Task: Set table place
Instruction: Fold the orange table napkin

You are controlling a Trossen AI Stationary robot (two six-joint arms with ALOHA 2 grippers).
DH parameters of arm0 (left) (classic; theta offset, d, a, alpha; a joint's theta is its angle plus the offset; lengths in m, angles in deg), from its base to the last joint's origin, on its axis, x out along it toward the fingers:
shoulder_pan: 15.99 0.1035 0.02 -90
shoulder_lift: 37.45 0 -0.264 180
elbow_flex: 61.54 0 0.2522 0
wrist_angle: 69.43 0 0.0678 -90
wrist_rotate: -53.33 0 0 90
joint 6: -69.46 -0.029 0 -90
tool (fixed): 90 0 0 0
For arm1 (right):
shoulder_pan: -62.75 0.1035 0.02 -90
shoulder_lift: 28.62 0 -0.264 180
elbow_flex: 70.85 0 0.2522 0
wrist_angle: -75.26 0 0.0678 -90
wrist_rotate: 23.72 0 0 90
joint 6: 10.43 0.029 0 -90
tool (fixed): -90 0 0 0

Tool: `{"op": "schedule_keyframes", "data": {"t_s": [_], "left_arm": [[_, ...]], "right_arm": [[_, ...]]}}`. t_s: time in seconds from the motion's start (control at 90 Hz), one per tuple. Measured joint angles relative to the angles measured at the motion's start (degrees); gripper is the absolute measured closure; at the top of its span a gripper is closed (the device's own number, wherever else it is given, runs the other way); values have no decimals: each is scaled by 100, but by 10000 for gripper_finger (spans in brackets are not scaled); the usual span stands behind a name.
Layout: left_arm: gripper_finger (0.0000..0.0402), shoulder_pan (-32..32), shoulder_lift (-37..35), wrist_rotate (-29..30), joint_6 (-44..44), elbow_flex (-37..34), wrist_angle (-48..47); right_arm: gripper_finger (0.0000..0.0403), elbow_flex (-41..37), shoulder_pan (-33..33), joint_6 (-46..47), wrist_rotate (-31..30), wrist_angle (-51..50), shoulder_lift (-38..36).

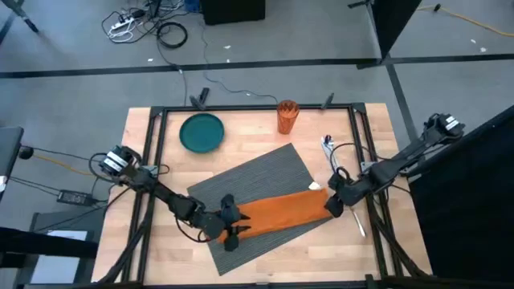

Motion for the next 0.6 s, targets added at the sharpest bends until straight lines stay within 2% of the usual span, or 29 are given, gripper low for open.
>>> {"op": "schedule_keyframes", "data": {"t_s": [0.189, 0.367, 0.478, 0.6], "left_arm": [[270, 0, 0, 15, -4, 0, -6], [270, 0, 0, 72, -9, 2, -8], [270, 0, -2, 137, -11, 2, -12], [270, 0, -2, 140, -13, 2, -13]], "right_arm": [[178, 22, -57, 81, -295, 230, 669], [199, 40, -58, 133, -368, 313, 963], [231, 27, -55, 223, -473, 336, 977], [287, 12, -55, 194, -588, 344, 992]]}}
